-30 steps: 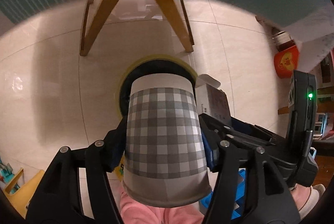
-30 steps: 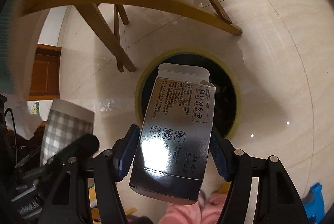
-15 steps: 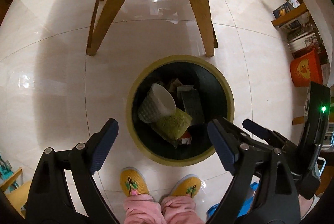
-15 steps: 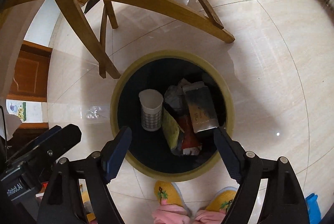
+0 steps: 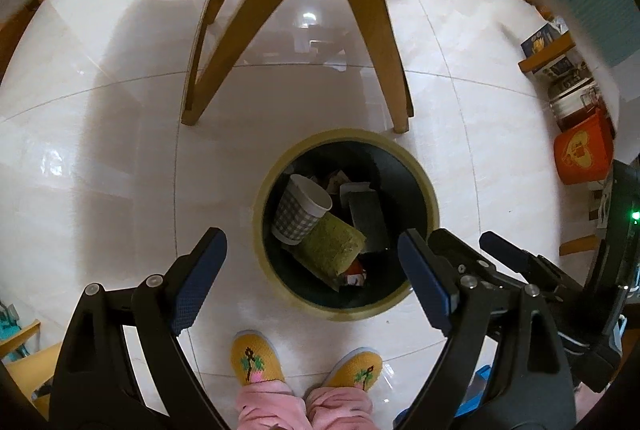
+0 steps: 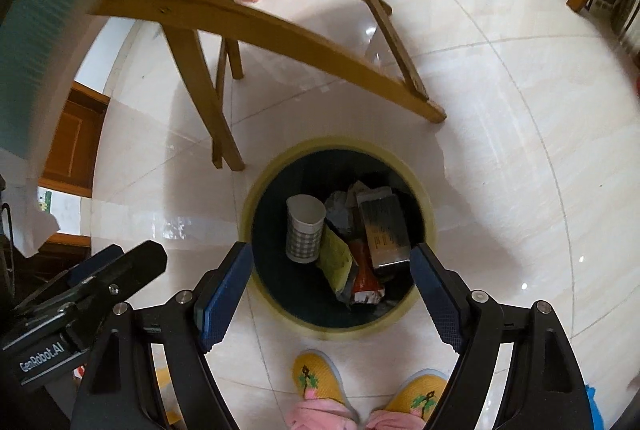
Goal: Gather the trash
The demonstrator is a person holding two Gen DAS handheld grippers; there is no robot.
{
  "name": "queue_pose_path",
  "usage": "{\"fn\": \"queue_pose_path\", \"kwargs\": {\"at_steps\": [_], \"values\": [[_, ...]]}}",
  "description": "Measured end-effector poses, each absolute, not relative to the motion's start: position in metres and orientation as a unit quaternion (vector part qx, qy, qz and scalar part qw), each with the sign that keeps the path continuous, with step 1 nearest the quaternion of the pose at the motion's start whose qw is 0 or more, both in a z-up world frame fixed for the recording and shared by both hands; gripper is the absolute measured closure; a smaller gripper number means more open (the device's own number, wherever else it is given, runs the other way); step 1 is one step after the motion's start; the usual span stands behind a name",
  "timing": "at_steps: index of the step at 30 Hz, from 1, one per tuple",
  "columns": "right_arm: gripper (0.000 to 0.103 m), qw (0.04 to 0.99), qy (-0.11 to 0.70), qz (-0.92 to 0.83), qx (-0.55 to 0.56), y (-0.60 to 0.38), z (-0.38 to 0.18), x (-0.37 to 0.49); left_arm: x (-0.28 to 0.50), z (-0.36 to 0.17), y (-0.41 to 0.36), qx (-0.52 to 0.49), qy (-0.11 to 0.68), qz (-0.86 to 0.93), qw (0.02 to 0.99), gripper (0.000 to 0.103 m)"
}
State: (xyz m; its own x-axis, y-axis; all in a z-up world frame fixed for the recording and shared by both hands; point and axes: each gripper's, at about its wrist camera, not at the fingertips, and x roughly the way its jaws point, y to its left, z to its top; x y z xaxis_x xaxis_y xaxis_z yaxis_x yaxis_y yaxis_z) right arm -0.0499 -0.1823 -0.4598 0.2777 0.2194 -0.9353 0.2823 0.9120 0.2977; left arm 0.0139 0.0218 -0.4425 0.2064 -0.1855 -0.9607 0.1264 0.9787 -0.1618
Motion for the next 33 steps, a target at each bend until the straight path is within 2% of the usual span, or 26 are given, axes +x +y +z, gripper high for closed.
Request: {"fn": "queue_pose_path", "kwargs": {"at_steps": [9,26,33], "values": [[0.021,0.789,0.58,-0.02,0.202,-0.183,-0.362,-0.068,-0.002,-0.362,0.026,-0.032,0.614,-0.104,0.782,0.017],[0.02,0.842,0.512,-0.008,0.171,-0.18,-0.123,-0.066,-0.016,-0.139,0.036,-0.017,0.542,-0.089,0.835,0.017],[0.02,0.86,0.486,0.003,0.153,-0.172,-0.043,-0.065,-0.019,-0.055,0.038,0.009,0.521,-0.079,0.85,0.017]]}}
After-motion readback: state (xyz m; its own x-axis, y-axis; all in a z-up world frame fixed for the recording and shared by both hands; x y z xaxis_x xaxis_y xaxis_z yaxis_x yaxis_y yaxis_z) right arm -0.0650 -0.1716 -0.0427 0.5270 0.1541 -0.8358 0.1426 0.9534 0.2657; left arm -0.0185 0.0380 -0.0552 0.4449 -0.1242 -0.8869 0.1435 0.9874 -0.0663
